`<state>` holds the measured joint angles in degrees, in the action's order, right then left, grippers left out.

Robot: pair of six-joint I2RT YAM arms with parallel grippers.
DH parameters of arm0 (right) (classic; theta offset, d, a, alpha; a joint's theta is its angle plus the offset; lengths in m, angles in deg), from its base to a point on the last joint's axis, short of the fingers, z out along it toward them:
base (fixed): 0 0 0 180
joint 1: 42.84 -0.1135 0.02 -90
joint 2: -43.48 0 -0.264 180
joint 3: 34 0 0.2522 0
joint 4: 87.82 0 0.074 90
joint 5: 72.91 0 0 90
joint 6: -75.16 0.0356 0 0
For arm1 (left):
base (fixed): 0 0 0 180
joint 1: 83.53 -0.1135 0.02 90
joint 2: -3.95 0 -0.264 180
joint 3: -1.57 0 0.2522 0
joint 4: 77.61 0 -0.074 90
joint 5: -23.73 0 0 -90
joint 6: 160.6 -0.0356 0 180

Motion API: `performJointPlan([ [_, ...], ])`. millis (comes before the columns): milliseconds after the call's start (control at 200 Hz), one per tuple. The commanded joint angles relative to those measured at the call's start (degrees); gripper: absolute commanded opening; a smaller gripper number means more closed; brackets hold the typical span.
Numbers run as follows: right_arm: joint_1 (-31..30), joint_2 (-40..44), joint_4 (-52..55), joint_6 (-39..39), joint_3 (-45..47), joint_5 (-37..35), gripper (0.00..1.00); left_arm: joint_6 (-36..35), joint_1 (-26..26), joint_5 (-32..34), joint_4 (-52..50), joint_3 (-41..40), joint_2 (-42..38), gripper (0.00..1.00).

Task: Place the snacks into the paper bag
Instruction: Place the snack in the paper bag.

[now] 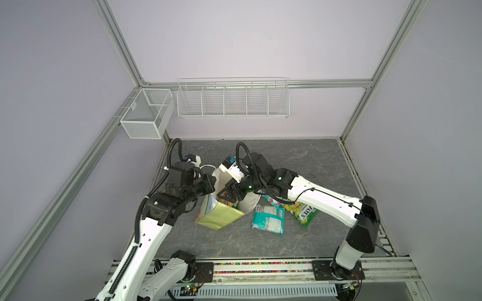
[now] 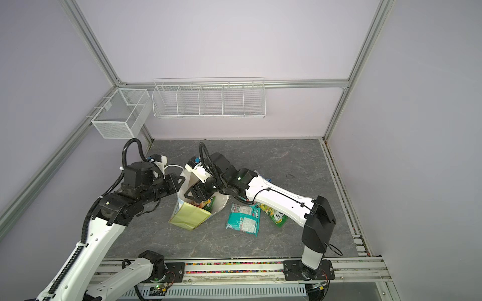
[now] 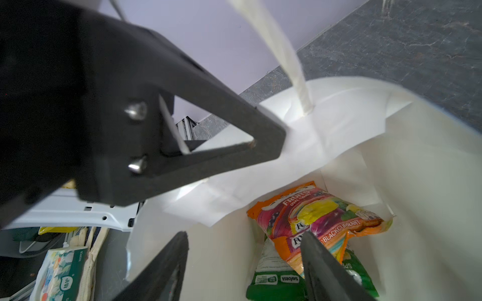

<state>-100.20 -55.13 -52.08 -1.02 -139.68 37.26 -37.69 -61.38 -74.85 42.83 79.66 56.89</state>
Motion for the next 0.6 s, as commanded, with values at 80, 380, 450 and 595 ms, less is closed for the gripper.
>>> performJointPlan([
  [80, 0.23, 7.23, 0.91, 0.22, 2.05, -3.67, 0.72, 0.32, 0.22, 0.70, 1.33, 0.60, -1.33, 0.00],
  [380, 0.49, 15.54, 2.72, 1.13, 6.41, -10.64, 0.73, 1.19, 0.17, 0.66, 2.51, 0.09, -1.30, 0.00],
  [450, 0.79, 17.50, 2.72, 1.55, 8.05, -12.73, 0.75, 1.37, 0.21, 0.65, 2.73, -0.10, -1.20, 0.00],
  [595, 1.93, 22.16, 1.81, 2.78, 12.15, -16.36, 0.77, 1.54, 0.19, 0.90, 2.87, -0.33, -1.25, 0.00],
])
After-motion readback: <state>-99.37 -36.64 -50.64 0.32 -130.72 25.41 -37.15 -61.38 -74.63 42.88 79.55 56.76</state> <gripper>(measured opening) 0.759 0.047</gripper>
